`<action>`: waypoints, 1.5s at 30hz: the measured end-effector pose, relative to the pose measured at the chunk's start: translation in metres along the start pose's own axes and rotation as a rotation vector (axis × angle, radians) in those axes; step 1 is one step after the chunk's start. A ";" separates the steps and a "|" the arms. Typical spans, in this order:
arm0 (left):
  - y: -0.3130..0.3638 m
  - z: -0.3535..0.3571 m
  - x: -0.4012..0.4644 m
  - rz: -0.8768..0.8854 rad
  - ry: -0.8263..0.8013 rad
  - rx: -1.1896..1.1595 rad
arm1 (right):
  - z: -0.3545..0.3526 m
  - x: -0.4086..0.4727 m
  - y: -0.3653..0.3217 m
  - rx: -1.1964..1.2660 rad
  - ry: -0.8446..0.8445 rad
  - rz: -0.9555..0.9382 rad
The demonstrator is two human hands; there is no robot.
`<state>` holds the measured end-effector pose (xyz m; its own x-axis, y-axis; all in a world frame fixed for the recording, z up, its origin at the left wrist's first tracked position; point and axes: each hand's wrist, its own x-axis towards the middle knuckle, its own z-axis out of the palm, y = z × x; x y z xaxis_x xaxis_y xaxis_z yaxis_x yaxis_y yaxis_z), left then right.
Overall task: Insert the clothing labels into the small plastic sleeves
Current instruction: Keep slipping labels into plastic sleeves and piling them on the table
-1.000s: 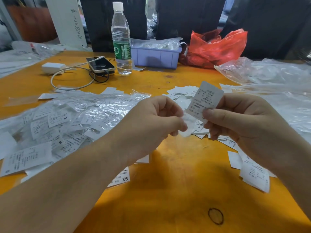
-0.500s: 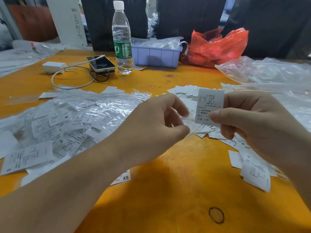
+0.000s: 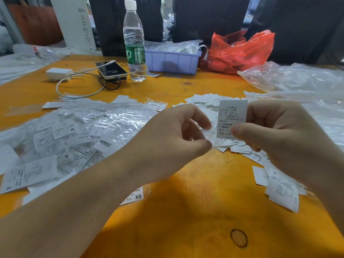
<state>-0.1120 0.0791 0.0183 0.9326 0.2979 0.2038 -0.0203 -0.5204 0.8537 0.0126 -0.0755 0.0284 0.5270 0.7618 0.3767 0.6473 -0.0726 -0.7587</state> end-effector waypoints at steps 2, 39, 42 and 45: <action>0.000 -0.001 0.000 -0.020 -0.021 -0.024 | 0.000 0.000 0.000 0.005 -0.008 -0.001; -0.006 -0.004 0.005 -0.039 -0.090 -0.132 | -0.007 0.004 0.005 0.042 -0.043 0.050; -0.006 -0.004 0.006 -0.038 -0.092 -0.147 | -0.007 0.004 0.004 0.053 -0.040 0.056; -0.007 -0.003 0.006 -0.039 -0.084 -0.163 | -0.006 0.003 0.005 0.064 -0.049 0.079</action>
<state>-0.1073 0.0870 0.0153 0.9605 0.2437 0.1344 -0.0355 -0.3717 0.9277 0.0207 -0.0772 0.0295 0.5464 0.7860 0.2892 0.5676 -0.0936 -0.8179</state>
